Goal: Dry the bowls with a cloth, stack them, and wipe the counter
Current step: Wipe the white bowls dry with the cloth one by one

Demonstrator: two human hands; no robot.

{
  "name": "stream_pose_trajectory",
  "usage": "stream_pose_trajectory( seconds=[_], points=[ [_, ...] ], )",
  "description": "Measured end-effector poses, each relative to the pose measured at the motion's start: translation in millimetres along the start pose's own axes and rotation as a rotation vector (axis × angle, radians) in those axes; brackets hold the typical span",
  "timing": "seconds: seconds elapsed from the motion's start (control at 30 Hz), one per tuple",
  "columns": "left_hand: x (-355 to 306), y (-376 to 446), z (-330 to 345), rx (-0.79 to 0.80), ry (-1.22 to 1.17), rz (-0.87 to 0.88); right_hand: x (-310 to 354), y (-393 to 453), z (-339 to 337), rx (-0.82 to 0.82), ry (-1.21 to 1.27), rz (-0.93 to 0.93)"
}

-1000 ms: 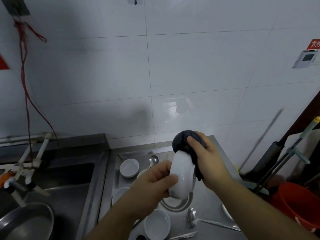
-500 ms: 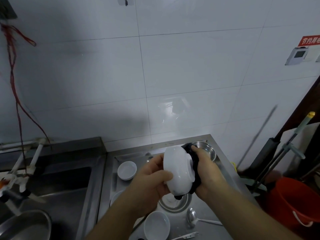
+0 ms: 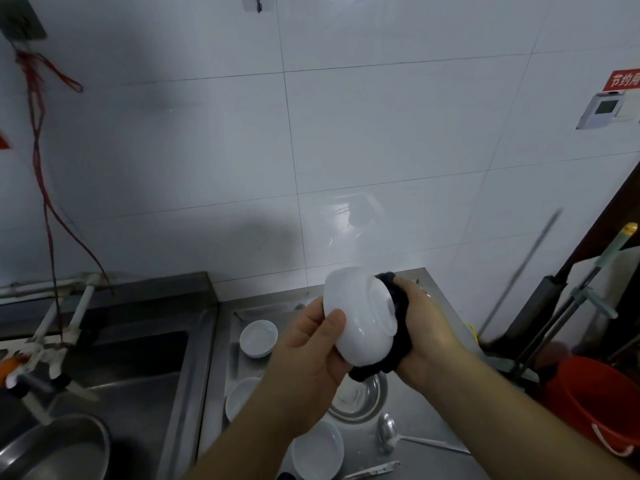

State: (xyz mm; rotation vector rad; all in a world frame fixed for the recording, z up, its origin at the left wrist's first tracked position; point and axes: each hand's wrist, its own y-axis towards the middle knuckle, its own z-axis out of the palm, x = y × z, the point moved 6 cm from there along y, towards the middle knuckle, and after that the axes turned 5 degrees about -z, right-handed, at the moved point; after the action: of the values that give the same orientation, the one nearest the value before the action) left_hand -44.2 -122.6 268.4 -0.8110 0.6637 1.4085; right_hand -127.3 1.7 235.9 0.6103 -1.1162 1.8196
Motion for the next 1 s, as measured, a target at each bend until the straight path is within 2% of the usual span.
stream_pose_trajectory(
  seconds=[0.1,0.2,0.33,0.43,0.63,0.8,0.9,1.0],
  points=[
    [2,1,4,-0.031,0.157,0.062,-14,-4,-2,-0.007,0.003,0.073],
    [3,2,-1,-0.048,0.256,0.065,-6,-6,-3,-0.010,-0.038,0.029],
    [-8,7,-13,0.012,0.076,-0.095,10,-5,-9,-0.041,-0.105,-0.025],
    [-9,9,-17,0.008,0.068,-0.127,11,-6,-10,-0.058,-0.118,-0.031],
    [10,3,-9,0.045,0.275,0.035,-8,-12,-12,-0.109,0.002,0.063],
    [17,6,-8,0.063,0.588,0.104,-14,-17,-9,-0.105,0.037,0.073],
    [16,10,-11,-0.017,0.688,0.160,-12,-22,-7,-0.150,0.034,-0.030],
    [11,14,-12,-0.059,0.700,0.195,-6,-29,-4,-0.165,-0.058,-0.245]
  ],
)
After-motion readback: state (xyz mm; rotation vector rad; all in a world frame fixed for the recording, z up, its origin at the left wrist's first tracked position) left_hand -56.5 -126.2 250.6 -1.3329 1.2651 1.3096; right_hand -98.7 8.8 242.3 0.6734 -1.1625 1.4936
